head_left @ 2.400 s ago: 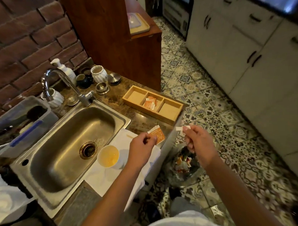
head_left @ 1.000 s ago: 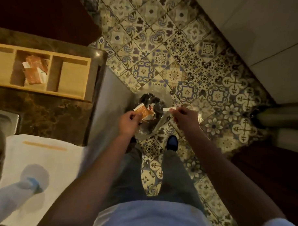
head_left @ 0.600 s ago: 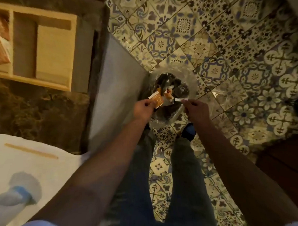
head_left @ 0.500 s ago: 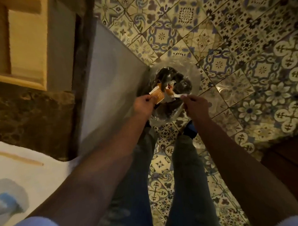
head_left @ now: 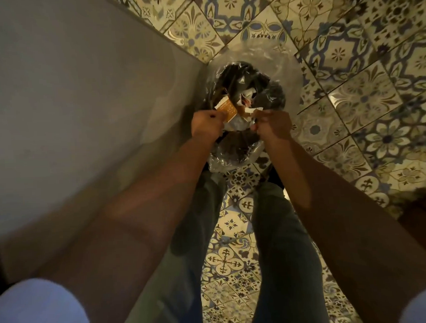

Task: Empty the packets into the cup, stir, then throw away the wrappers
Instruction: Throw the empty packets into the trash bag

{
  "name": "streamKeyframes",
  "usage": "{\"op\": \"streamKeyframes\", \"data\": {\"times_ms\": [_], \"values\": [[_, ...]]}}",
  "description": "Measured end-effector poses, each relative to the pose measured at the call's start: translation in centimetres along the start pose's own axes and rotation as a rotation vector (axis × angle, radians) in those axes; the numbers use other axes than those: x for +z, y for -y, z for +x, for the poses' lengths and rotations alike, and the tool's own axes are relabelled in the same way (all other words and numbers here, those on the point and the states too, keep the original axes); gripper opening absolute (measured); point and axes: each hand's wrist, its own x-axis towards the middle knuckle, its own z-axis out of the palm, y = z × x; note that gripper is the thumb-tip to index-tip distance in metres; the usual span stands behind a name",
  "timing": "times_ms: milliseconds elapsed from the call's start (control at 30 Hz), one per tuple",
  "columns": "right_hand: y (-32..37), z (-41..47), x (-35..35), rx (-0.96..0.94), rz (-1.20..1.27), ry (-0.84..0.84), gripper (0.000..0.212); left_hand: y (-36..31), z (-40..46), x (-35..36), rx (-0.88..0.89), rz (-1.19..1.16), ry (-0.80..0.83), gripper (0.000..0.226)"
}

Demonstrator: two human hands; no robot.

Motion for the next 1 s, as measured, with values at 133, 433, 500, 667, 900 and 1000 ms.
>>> {"op": "streamKeyframes", "data": {"times_ms": [133,433,500,667,900,1000], "values": [[-0.5,1.8,2.4,0.137,0.111,0.041,0.022,0.4,1.7,0.8,-0.013,0.004,0.005,0.023],[-0.9,4.4,4.7,0.281,0.058,-0.040,0.043,-0.1,3.6,1.1,-0.059,0.055,0.042,0.030],[-0.7,4.3,4.6,0.284,0.077,-0.061,0.063,-0.1,3.4,0.9,-0.080,0.042,0.052,0.032],[0.2,1.7,3.9,0.178,0.085,-0.021,0.021,-0.1,2.5,0.0,-0.088,0.078,0.020,0.035],[3.4,-4.4,1.0,-0.042,0.010,0.003,0.022,-1.9,-2.2,-2.5,-0.041,0.034,-0.013,0.030],[5.4,-7.8,-1.3,-0.179,-0.080,0.033,0.027,-3.9,-5.9,-4.1,0.085,0.089,-0.060,0.025]]}}
